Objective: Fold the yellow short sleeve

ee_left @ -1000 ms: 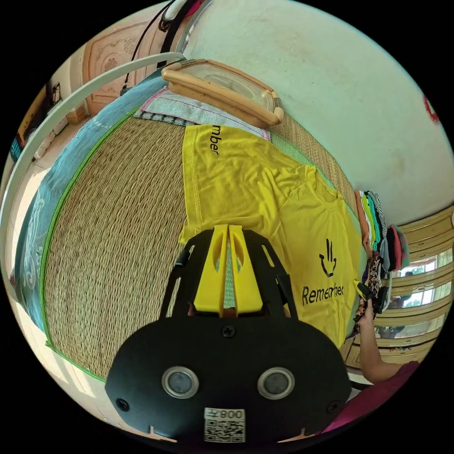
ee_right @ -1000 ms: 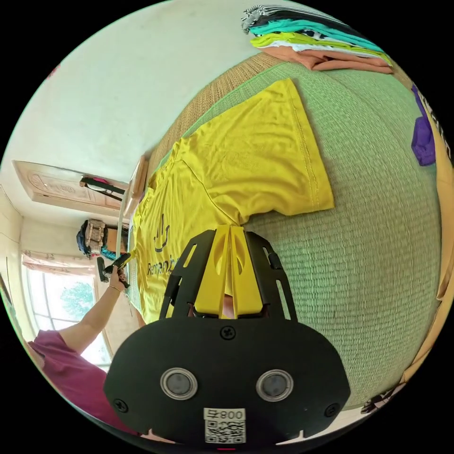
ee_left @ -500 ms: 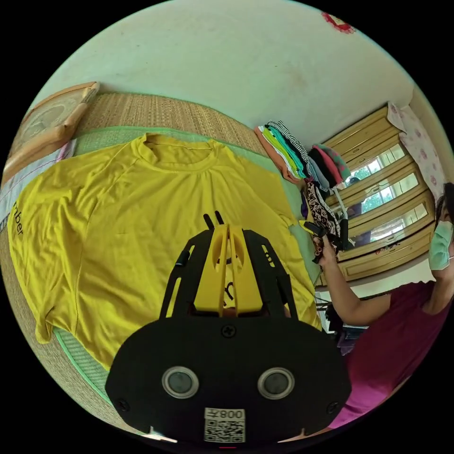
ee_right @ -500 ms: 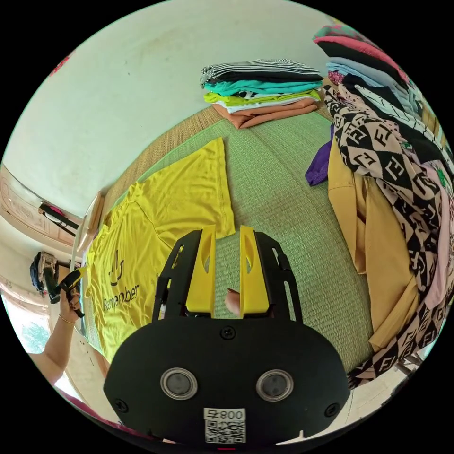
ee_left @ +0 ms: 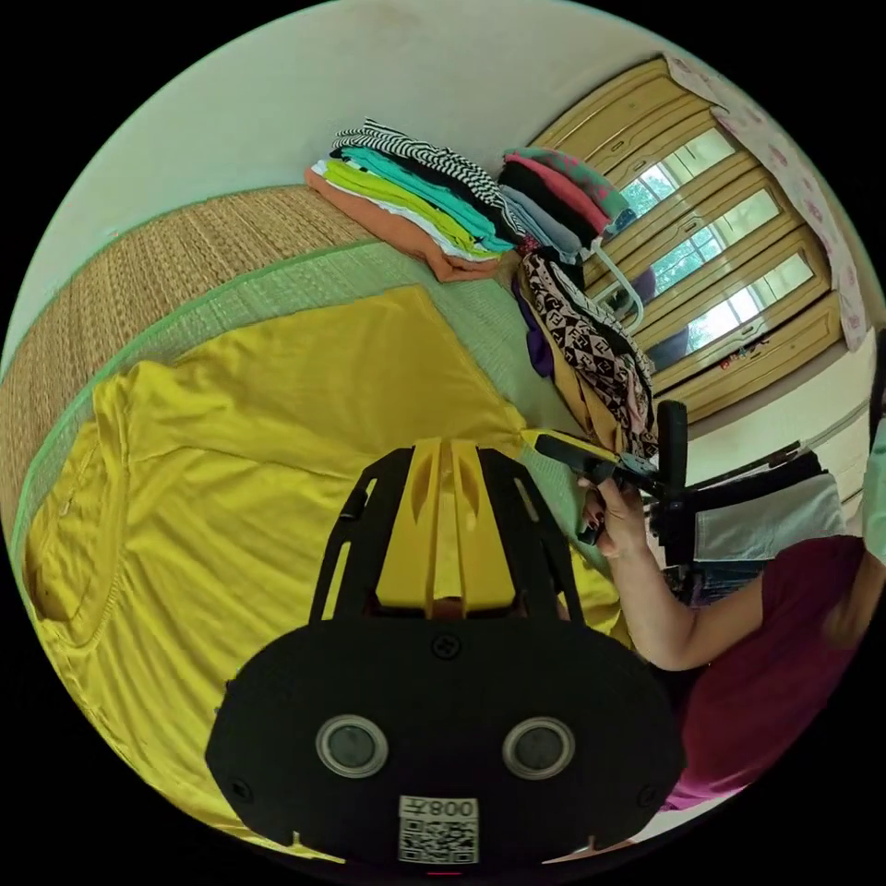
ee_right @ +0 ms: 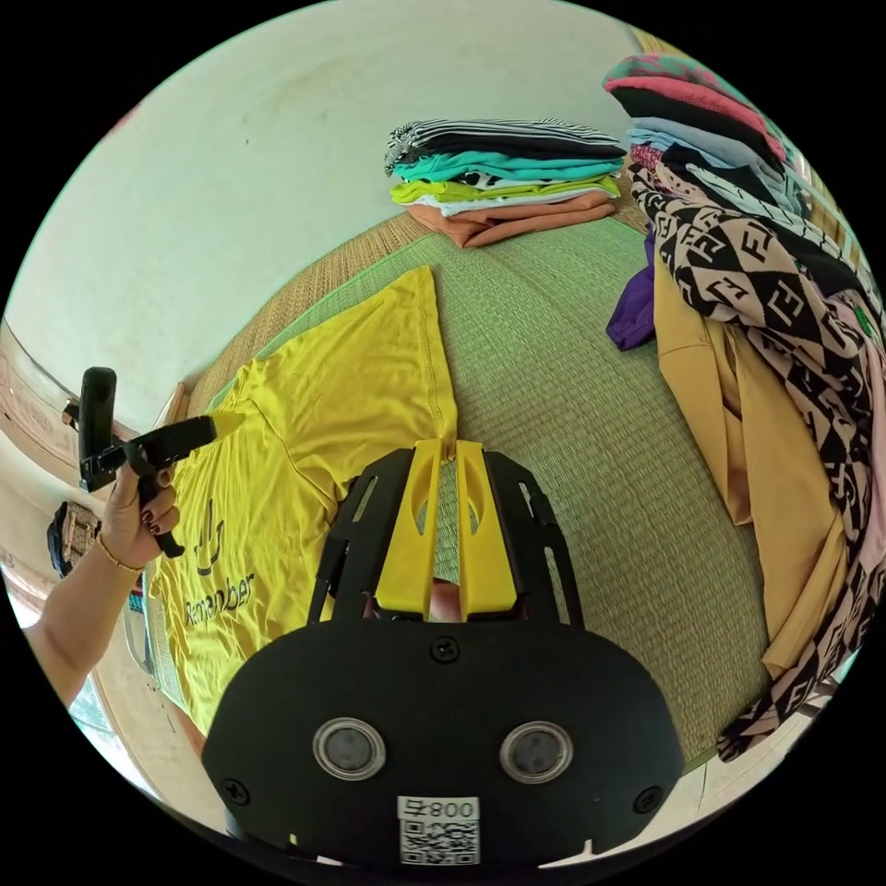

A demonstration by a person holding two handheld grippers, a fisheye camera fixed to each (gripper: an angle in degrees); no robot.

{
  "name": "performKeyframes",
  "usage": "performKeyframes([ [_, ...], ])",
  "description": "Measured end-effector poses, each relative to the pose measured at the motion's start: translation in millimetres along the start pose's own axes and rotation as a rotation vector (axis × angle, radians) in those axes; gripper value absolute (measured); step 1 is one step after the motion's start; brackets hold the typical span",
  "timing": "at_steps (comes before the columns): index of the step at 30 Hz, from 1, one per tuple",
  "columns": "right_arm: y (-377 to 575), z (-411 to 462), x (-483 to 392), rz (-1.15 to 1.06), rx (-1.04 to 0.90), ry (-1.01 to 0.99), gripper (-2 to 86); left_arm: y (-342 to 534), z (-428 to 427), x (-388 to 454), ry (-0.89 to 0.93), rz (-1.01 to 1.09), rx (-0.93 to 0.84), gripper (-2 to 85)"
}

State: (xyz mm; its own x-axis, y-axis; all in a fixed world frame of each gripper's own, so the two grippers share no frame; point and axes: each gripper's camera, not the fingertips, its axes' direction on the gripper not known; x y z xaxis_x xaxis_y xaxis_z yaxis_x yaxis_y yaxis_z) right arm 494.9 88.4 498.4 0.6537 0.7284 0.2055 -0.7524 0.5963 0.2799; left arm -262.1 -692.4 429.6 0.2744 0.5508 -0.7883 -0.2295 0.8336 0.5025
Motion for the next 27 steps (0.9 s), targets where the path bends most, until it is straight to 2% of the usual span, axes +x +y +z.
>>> performKeyframes([
  [5, -5, 1, 10, 0.011, 0.005, -0.049, 2.7, -92, 47, 18, -0.059, 0.049, -0.037, 6.4],
  [12, -15, 2, 27, 0.035, 0.004, -0.119, 2.3, -193, 107, 40, -0.252, 0.086, -0.111, 7.8],
  [21, -25, 2, 48, 0.054, 0.005, -0.192, 2.2, -234, 139, 56, -0.399, 0.153, -0.156, 3.2],
  [27, -28, -2, 60, 0.048, 0.016, -0.229, 2.0, -245, 126, 49, -0.314, 0.114, -0.09, 1.5],
])
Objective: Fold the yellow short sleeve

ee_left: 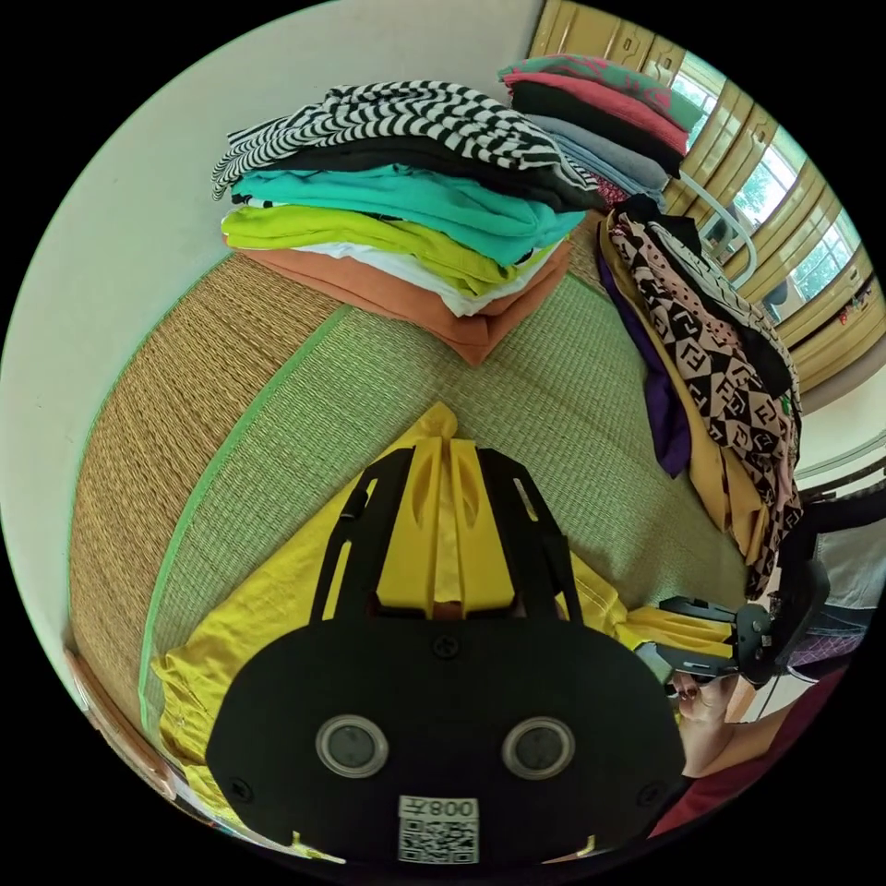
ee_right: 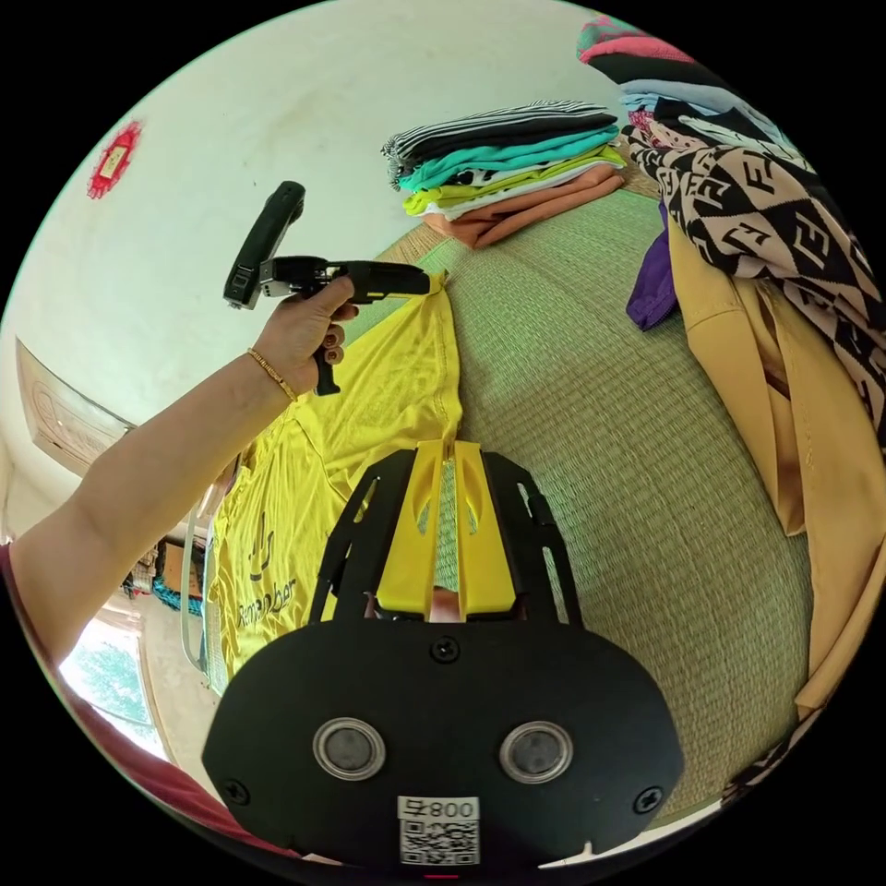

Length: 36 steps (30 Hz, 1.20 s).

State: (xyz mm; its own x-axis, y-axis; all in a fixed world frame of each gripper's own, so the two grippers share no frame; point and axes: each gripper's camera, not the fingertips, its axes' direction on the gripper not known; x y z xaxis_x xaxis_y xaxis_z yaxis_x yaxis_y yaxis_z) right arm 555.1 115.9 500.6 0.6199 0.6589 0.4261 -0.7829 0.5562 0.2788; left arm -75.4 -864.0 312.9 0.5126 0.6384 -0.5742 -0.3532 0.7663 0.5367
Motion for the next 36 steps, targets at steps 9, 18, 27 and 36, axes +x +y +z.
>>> performKeyframes([
  [9, -1, -30, 4, -0.1, 0.115, -0.247, 1.7, 42, -64, -59, 0.236, -0.107, 0.265, 1.3],
  [18, -8, -17, -3, -0.277, -0.022, -0.604, 1.8, 129, -82, -155, 0.387, -0.389, 0.371, 1.4],
  [27, -9, 17, -34, -0.403, -0.219, -0.506, 1.8, 168, -65, -196, 0.403, -0.502, 0.321, 1.9],
  [36, -12, 47, -43, -0.419, -0.324, -0.45, 2.0, 194, -65, -215, 0.259, -0.582, 0.226, 4.5],
])
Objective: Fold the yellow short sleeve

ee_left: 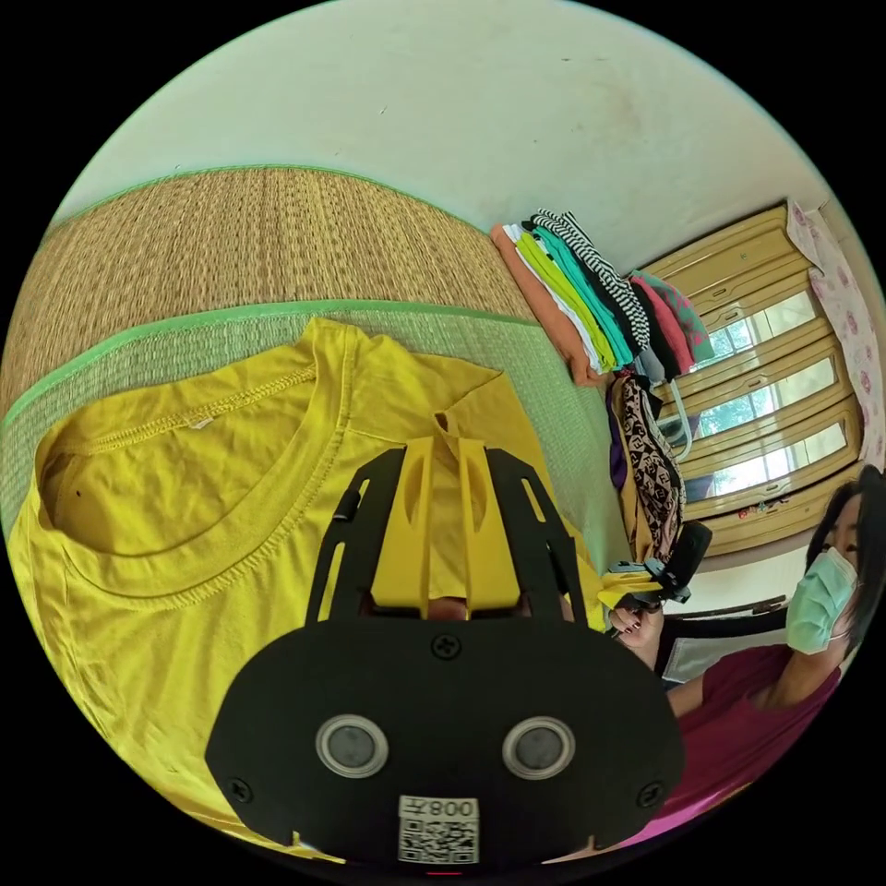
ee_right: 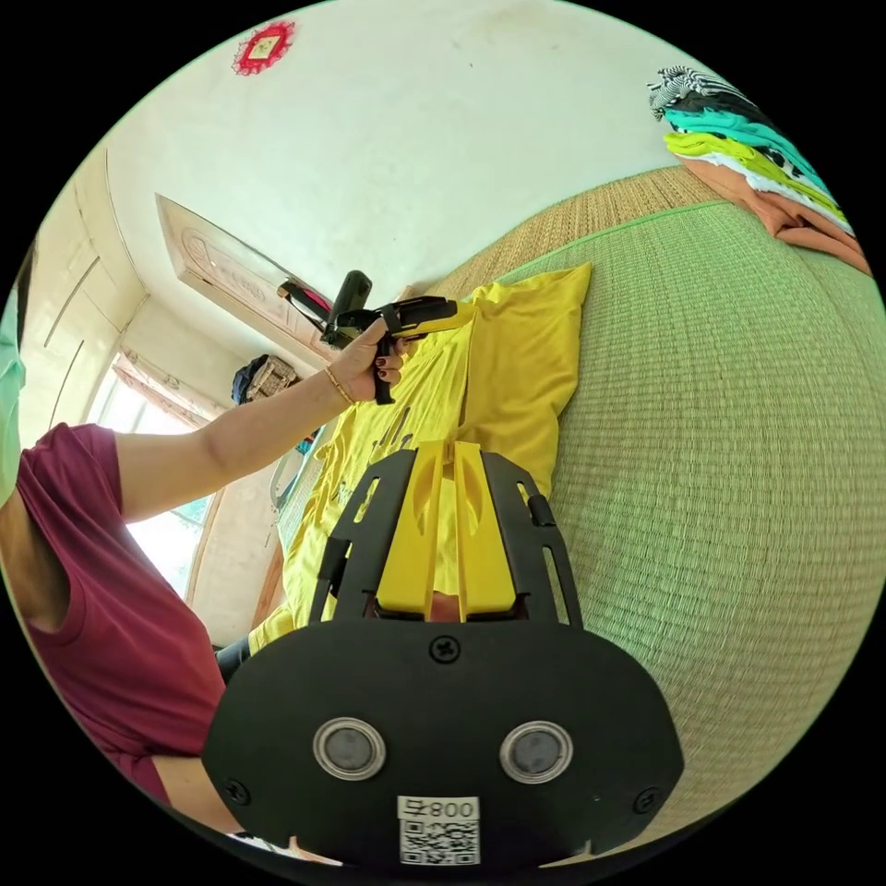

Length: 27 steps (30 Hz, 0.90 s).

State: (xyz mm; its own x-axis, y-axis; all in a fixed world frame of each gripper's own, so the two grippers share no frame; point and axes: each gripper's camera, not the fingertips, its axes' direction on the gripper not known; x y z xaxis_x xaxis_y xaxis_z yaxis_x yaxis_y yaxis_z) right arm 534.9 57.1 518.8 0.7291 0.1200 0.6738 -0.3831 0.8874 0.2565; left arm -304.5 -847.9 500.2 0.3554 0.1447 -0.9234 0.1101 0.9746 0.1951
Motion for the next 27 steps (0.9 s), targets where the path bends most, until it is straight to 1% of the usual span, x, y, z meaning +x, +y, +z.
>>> performKeyframes([
  [4, -7, 14, 2, 0.001, -0.07, 0.029, 2.1, 8, -11, -5, -0.032, -0.011, 0.041, 4.6],
  [7, -12, 23, 3, -0.01, -0.11, 0.019, 2.3, 11, -15, 0, 0.003, 0.025, 0.065, 4.5],
  [9, -15, 28, 3, -0.019, -0.123, 0.018, 2.3, 13, -10, 9, 0.061, 0.079, 0.041, 4.3],
  [11, -17, 33, 2, -0.028, -0.143, 0.023, 2.4, 13, -3, 17, 0.07, 0.131, 0.007, 4.2],
  [15, -23, 45, 3, -0.053, -0.199, 0.007, 2.1, 17, 15, 23, -0.025, 0.204, -0.102, 3.5],
  [17, -25, 46, 2, -0.054, -0.189, 0.029, 1.7, 19, 20, 17, -0.054, 0.188, -0.129, 3.0],
  [20, -29, 37, 0, -0.057, -0.124, 0.063, 0.7, 21, 17, 11, -0.016, 0.168, -0.102, 2.2],
  [22, -31, 26, 1, -0.034, -0.029, 0.109, 0.4, 20, 14, 14, 0.014, 0.195, -0.077, 1.9],
  [24, -31, 20, 3, -0.007, 0.023, 0.167, 0.3, 16, 17, 21, 0.036, 0.233, -0.075, 1.7],
  [27, -34, 27, 13, 0.068, 0.002, 0.294, 0.2, 9, 29, 29, 0.042, 0.266, -0.081, 1.4],
])
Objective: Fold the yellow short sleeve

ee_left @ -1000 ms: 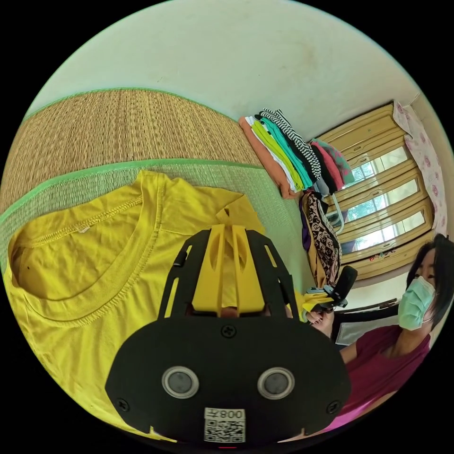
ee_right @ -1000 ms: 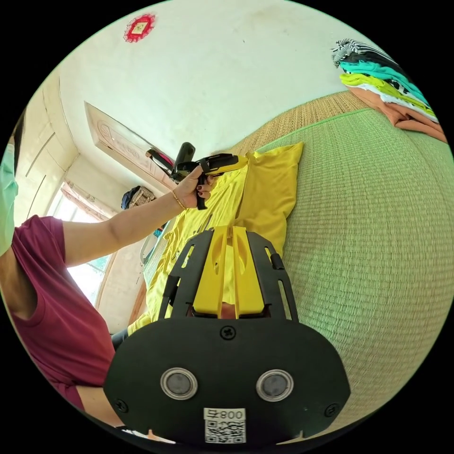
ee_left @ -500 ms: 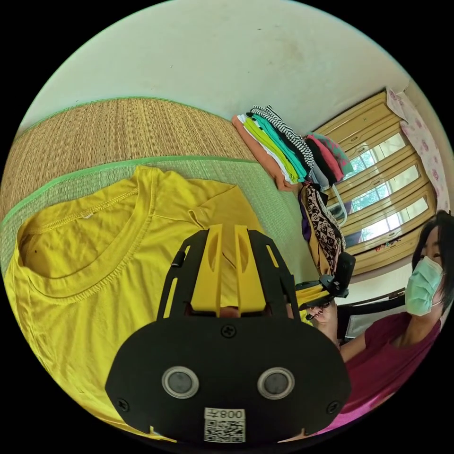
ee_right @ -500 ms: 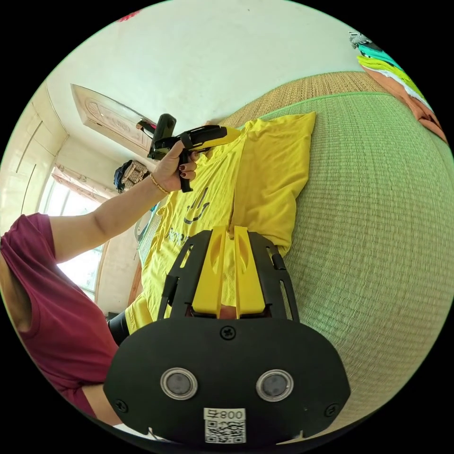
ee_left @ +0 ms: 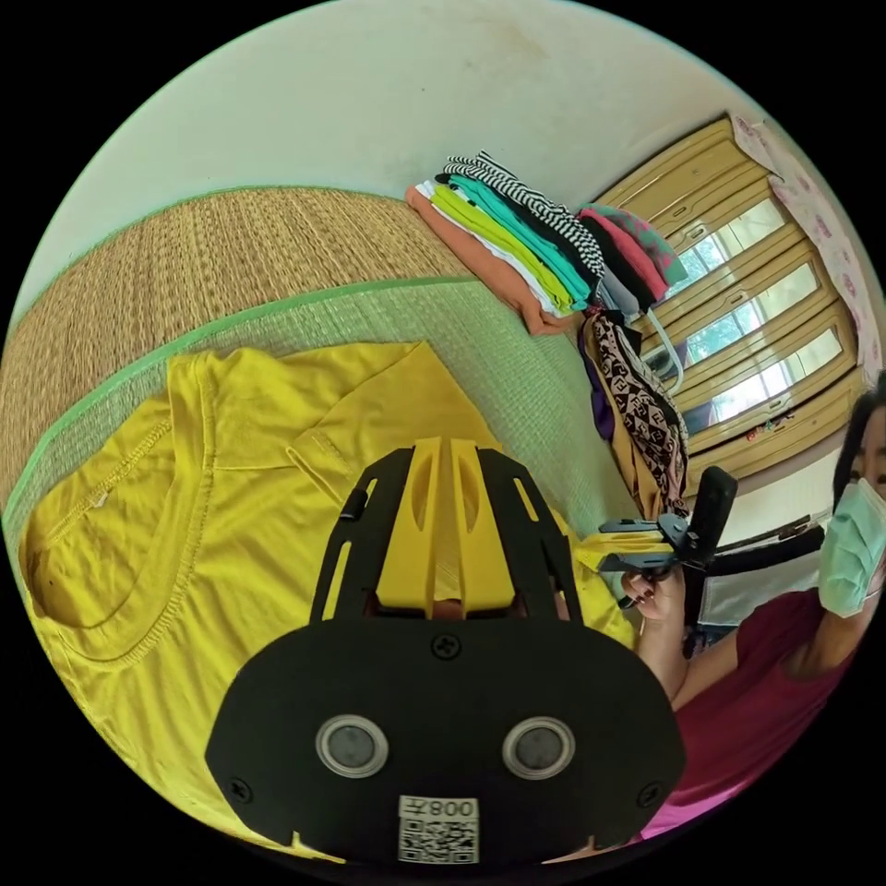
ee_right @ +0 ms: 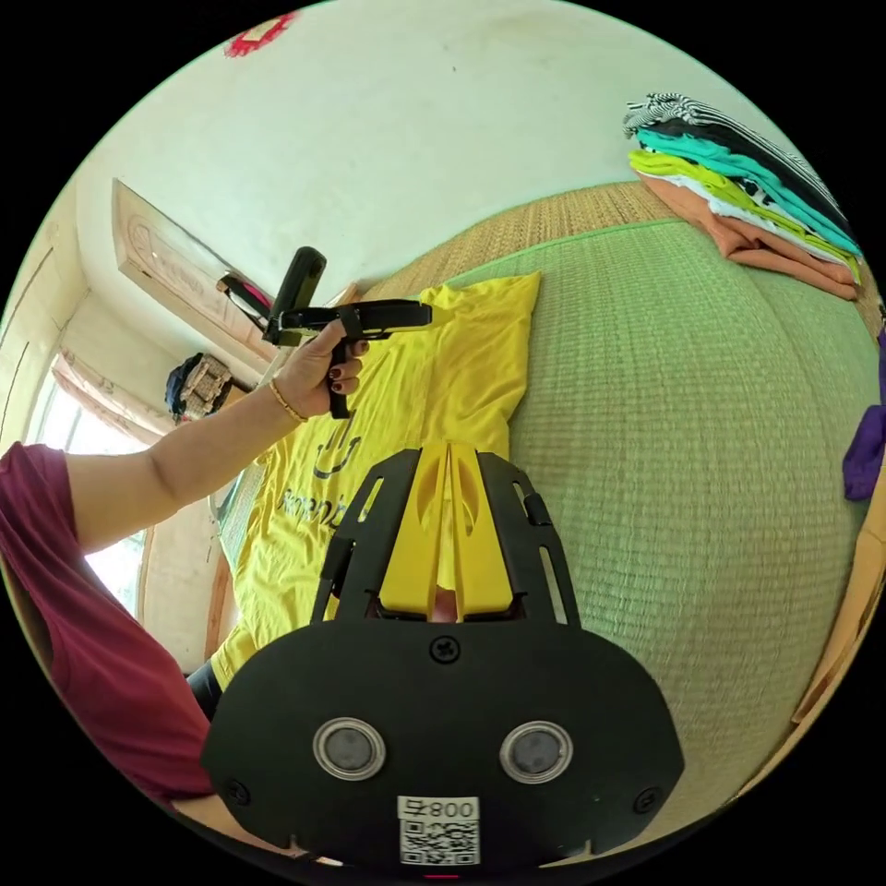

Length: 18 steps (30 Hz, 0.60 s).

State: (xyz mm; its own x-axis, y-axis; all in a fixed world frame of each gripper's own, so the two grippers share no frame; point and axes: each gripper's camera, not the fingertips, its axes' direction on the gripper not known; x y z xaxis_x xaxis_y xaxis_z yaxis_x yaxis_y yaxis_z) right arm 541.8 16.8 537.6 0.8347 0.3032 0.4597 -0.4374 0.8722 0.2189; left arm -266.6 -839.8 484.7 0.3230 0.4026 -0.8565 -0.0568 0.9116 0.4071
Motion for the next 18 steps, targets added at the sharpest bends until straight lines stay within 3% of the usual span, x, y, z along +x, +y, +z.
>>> performKeyframes([
  [6, -5, 12, 18, 0.08, -0.032, -0.033, 0.1, -12, 29, -7, -0.083, -0.006, -0.075, 0.7],
  [11, -7, 9, 23, 0.084, -0.003, -0.033, 0.0, -2, 17, -14, 0.009, -0.017, 0.01, 0.3],
  [14, -11, 12, 24, 0.092, 0.008, -0.011, 0.0, 4, 25, -20, -0.047, -0.014, -0.063, 0.3],
  [18, -14, 17, 31, 0.11, 0.002, -0.008, 0.0, 24, 5, -25, 0.009, -0.008, -0.001, 0.2],
])
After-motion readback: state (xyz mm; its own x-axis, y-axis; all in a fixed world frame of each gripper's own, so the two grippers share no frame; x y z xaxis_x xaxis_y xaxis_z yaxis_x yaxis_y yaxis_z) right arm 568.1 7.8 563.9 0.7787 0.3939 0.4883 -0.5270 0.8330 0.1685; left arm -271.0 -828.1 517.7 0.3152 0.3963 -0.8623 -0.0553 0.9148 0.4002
